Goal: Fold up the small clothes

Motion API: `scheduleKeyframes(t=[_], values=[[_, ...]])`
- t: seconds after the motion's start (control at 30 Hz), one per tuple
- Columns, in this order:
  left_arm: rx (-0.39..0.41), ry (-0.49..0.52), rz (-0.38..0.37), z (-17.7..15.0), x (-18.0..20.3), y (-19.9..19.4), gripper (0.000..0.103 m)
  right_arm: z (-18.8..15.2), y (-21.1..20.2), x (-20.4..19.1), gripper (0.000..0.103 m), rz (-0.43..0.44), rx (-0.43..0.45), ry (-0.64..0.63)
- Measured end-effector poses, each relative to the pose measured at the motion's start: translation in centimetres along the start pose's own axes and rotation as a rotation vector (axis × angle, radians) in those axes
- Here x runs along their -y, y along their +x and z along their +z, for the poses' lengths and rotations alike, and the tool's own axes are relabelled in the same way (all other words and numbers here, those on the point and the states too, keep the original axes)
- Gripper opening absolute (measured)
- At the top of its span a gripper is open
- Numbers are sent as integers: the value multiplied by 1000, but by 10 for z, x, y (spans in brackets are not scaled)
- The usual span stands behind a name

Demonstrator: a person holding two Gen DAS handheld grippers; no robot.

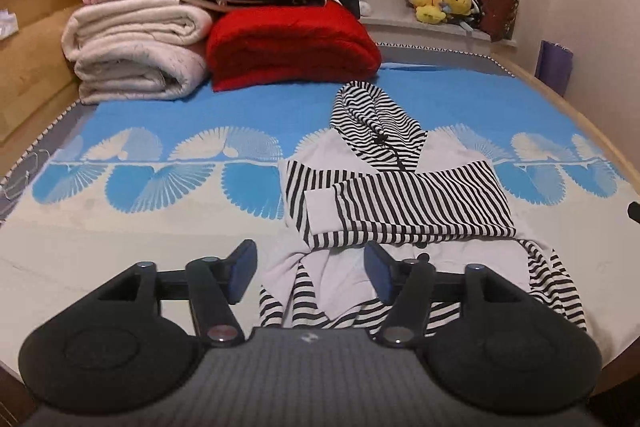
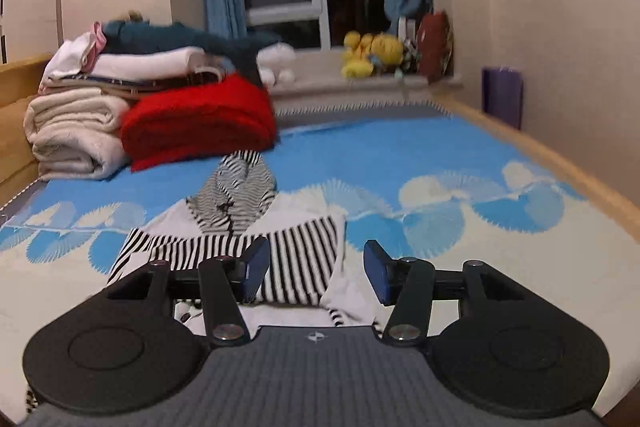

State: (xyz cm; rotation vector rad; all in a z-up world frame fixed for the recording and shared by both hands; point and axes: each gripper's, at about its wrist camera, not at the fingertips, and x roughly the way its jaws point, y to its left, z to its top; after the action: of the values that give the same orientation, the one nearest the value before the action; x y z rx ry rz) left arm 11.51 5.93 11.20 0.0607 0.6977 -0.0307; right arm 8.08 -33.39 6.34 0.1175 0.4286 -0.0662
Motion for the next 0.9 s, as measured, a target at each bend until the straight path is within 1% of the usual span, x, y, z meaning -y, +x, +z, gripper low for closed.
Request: scheduleKeyframes(t=[0.07, 0.13, 0.17, 0.23, 0.33, 0.43, 0.53, 0.57, 0.6, 0.63, 0.67, 0.7, 0.73, 0.77, 0.87, 0.9], values=[[18, 13, 15, 3, 1, -9, 74, -8, -4, 2, 54, -20, 11, 14], [49, 32, 31, 10, 2, -18, 76, -10, -2, 9, 54, -34, -15, 72], [60, 38, 34, 13, 1, -20, 77, -10, 0, 12, 54, -37, -18, 103], [75, 35, 37, 20, 0, -19, 77, -10, 3, 14, 54, -43, -15, 124], [62, 12, 19, 32, -7, -7, 77, -10, 14, 11, 53, -38, -30, 124], [41, -4, -18, 48, -10, 10, 77, -3, 22, 7, 47, -16, -33, 89], [49, 29, -19, 70, -7, 33, 77, 16, 35, 2, 44, -3, -44, 102], [59, 40, -15, 77, -4, 41, 77, 24, 43, 0, 42, 4, -51, 104], [71, 46, -9, 83, -2, 51, 77, 34, 52, -4, 36, 10, -55, 105], [79, 44, -5, 90, 0, 61, 77, 44, 64, -8, 33, 19, -57, 111], [85, 35, -7, 96, 3, 73, 77, 53, 75, -11, 28, 28, -59, 123], [88, 29, -6, 101, 5, 85, 77, 62, 87, -15, 14, 45, -58, 141], [91, 27, 2, 107, 8, 96, 77, 70, 100, -17, 6, 69, -55, 157], [94, 35, 13, 112, 13, 109, 76, 77, 114, -21, 3, 81, -52, 168], [89, 70, 15, 130, 24, 149, 77, 91, 156, -28, 3, 83, -57, 195], [78, 68, 4, 137, 27, 166, 77, 93, 168, -28, 3, 82, -67, 206]])
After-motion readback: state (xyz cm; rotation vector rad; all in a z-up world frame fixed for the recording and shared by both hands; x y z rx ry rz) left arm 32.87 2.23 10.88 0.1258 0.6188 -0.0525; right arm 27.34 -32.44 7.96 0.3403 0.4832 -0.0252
